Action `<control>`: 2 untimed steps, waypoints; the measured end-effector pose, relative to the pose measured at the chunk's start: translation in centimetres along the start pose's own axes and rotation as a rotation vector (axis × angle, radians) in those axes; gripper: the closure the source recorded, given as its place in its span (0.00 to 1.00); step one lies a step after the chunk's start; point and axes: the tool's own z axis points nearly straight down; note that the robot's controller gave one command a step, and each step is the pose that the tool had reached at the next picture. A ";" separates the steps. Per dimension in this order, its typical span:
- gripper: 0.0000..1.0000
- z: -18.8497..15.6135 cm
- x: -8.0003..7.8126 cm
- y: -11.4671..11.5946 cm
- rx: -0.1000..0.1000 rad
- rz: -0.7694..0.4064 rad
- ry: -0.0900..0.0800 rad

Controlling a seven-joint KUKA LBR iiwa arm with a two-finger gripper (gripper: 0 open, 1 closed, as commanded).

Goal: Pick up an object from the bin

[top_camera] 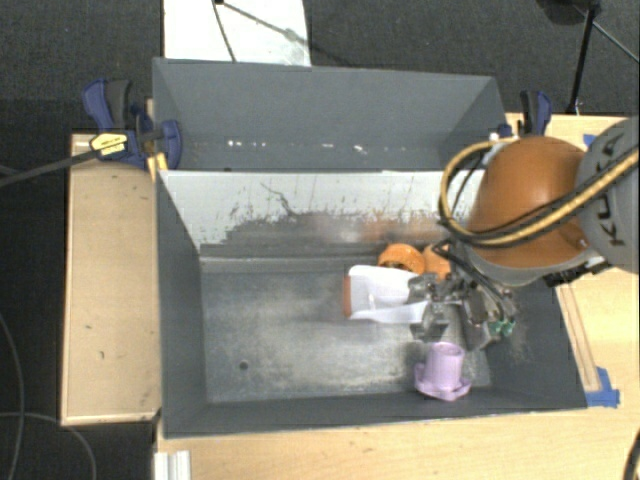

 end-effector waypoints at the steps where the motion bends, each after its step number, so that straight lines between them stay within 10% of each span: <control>1: 1.00 0.0 0.0 0.0 0.000 0.000 0.000; 2: 1.00 -9.6 0.1 -0.8 0.000 -0.020 -0.001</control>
Offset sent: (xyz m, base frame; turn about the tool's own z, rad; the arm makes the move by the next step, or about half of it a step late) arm -0.0011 -0.0080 0.0954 -0.0239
